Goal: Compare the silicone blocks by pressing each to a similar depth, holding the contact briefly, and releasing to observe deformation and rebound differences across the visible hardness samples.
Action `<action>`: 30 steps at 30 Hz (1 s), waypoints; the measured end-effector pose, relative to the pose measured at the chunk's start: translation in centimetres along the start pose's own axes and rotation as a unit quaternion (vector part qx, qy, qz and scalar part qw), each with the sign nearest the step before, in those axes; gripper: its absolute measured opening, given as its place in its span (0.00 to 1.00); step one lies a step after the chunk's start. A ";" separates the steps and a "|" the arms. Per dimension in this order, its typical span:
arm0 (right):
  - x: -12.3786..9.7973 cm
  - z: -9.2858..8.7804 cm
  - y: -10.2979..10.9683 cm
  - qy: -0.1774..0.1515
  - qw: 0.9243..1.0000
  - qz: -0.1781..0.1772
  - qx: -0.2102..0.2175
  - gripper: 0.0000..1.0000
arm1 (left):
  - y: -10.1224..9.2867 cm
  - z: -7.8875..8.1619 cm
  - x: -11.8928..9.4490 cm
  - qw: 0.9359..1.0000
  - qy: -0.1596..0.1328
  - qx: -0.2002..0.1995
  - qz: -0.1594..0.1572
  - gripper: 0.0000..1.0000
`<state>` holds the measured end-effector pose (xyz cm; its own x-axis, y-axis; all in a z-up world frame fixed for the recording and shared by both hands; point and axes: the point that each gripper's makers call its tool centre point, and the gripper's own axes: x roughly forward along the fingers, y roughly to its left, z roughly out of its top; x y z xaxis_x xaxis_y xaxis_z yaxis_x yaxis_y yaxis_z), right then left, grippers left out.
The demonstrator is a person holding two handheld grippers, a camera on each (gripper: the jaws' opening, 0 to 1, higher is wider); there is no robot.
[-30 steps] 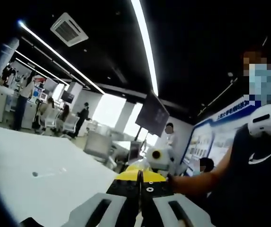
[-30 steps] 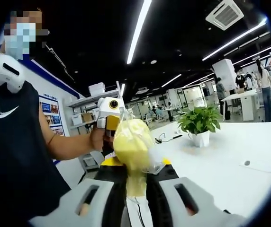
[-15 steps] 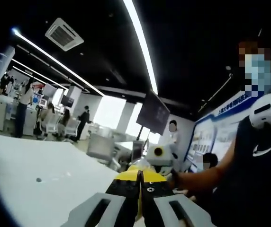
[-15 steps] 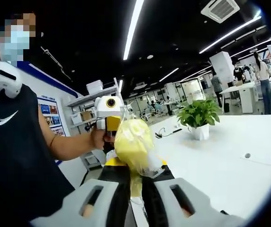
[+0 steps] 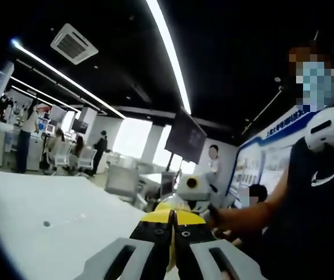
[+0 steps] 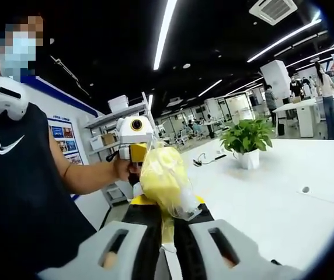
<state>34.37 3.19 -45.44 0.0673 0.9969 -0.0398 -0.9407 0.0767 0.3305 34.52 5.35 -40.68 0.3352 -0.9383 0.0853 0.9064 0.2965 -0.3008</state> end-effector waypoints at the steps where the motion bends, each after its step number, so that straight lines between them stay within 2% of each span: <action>1: -0.1 -0.1 0.0 0.001 1.000 0.000 0.001 0.02 | 0.0 -0.1 0.0 1.000 0.002 0.000 -0.001 0.00; 8: -0.4 -0.4 0.2 0.011 1.000 0.001 0.003 0.01 | 0.0 -0.5 0.1 1.000 0.012 0.010 -0.003 0.00; 17: 0.1 -1.2 0.0 0.032 0.999 0.002 0.004 0.01 | 0.5 -1.4 -0.5 0.999 0.028 0.032 0.025 0.04; 23: 0.3 -1.1 0.0 0.032 0.999 0.003 0.008 0.01 | 0.7 -1.2 -0.7 0.999 0.018 0.022 0.026 0.02; 30: 0.3 -1.2 0.1 0.033 0.999 0.002 0.014 0.01 | 0.6 -1.3 -0.7 0.999 0.024 0.026 0.027 0.01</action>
<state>33.94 3.50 -46.56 0.0397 0.9941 -0.1009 -0.9315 0.0734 0.3563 34.51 5.96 -42.16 0.3731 -0.9275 0.0233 0.8997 0.3556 -0.2532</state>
